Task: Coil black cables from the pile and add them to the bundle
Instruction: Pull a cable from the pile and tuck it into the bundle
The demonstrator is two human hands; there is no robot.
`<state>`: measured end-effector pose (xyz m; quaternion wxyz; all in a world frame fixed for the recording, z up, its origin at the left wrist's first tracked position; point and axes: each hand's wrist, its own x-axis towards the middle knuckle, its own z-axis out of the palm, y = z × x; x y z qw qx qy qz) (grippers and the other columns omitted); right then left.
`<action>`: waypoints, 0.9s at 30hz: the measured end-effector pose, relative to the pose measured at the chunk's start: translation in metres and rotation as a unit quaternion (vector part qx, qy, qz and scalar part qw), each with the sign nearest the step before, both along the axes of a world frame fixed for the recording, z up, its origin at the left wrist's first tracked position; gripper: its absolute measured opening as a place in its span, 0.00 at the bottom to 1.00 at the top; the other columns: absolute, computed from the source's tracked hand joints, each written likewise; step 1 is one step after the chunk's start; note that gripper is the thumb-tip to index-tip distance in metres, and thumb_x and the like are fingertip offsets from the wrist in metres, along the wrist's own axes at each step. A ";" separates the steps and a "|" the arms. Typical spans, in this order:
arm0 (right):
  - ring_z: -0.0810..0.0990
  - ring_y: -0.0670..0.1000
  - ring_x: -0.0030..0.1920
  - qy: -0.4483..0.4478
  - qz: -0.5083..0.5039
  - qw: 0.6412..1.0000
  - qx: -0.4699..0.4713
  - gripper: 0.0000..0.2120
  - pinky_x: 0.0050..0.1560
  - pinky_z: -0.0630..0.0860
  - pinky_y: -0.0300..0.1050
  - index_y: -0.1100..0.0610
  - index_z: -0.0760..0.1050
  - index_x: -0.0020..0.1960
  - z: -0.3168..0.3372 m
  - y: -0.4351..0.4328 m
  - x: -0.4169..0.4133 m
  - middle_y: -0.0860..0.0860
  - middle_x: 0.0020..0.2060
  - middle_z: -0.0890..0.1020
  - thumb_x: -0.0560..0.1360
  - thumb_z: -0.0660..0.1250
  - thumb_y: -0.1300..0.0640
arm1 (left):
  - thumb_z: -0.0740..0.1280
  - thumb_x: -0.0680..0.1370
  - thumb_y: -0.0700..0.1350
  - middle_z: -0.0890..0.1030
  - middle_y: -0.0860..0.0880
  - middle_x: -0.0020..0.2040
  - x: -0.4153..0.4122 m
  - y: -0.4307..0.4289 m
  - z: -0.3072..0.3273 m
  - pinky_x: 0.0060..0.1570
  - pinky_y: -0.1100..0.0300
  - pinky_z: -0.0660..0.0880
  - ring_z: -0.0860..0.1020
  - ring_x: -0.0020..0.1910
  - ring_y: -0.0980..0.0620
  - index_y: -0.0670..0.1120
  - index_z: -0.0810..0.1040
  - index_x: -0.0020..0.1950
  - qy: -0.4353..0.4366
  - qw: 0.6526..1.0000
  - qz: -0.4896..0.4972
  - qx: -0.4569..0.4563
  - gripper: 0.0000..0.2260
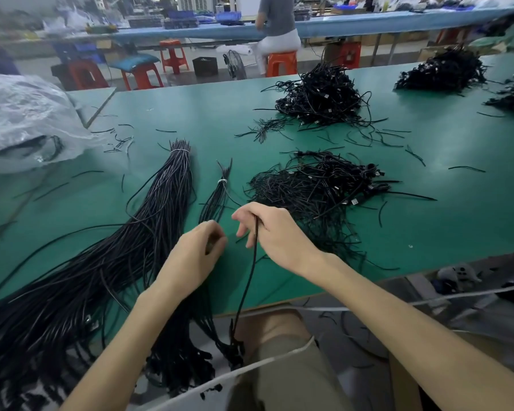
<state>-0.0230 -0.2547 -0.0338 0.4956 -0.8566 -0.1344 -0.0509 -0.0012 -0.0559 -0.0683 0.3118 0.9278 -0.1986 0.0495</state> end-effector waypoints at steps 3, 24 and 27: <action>0.83 0.54 0.34 0.000 0.020 0.998 0.062 0.14 0.38 0.73 0.35 0.59 0.80 0.56 0.009 0.007 -0.008 0.52 0.40 0.85 0.86 0.58 0.53 | 0.70 0.81 0.41 0.73 0.56 0.45 0.009 0.005 -0.002 0.46 0.55 0.73 0.74 0.43 0.53 0.48 0.76 0.48 -0.042 0.998 0.005 0.049 0.04; 0.73 0.47 0.27 0.155 -0.245 0.777 0.560 0.21 0.28 0.67 0.39 0.59 0.78 0.50 0.047 -0.040 0.027 0.52 0.33 0.80 0.87 0.53 0.47 | 0.60 0.87 0.50 0.78 0.43 0.37 -0.041 -0.004 0.037 0.40 0.58 0.76 0.76 0.31 0.47 0.39 0.79 0.58 0.327 0.848 -0.292 -0.299 0.15; 0.69 0.48 0.28 0.147 -0.291 0.738 0.591 0.20 0.26 0.64 0.39 0.60 0.77 0.50 0.041 -0.065 0.026 0.53 0.34 0.78 0.88 0.53 0.49 | 0.64 0.84 0.46 0.75 0.50 0.36 -0.026 0.013 0.033 0.30 0.64 0.71 0.71 0.26 0.54 0.38 0.78 0.64 0.314 0.819 -0.229 -0.422 0.14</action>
